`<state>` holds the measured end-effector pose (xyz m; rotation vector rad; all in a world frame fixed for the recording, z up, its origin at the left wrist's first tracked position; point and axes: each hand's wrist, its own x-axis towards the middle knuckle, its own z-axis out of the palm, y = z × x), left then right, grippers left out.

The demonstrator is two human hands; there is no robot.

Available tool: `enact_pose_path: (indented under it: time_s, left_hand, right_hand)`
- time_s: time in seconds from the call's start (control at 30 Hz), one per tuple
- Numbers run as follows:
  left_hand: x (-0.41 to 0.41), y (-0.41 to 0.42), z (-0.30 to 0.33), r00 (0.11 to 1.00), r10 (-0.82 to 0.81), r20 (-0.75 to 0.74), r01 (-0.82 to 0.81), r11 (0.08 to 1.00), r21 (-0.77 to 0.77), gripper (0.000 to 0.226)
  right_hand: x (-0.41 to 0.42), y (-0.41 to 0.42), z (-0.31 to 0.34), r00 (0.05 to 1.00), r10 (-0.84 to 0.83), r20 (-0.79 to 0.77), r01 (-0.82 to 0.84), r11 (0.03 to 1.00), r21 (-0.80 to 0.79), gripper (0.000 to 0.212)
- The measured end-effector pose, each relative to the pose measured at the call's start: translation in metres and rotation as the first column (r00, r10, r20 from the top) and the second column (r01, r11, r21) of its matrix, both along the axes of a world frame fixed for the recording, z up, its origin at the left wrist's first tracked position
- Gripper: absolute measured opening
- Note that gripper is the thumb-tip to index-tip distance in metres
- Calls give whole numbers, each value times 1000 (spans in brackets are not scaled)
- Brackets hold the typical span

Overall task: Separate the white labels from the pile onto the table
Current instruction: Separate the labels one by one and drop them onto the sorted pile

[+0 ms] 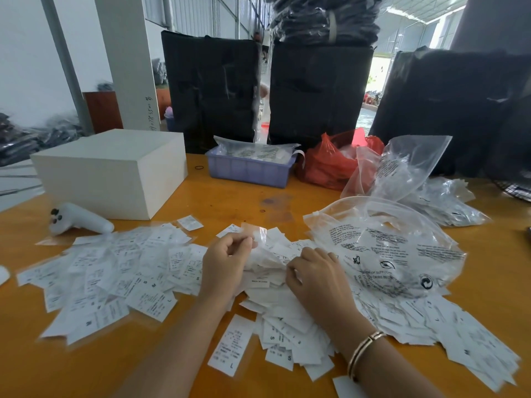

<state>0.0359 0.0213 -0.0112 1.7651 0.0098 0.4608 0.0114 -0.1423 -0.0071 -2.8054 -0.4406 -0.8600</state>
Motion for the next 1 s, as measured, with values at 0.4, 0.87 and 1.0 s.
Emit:
enact_pose_path:
  time_s: [0.4,0.87,1.0]
  left_hand:
    - [4,0,-2,1000,5,-30,-8,996,-93,7]
    - [1,-5,0,965,-245,-94,200,920,-338,19]
    - [0,-4,5,925,-380,-18,284,720,-633,26]
  right_hand:
    - [0,0,-7,981,145,-128,-114,968,224,13]
    - [3,-12,-1,941,327,-92,-19,324,946,37]
    - [1,-10,2,934,350,-72,-36,293,955,40]
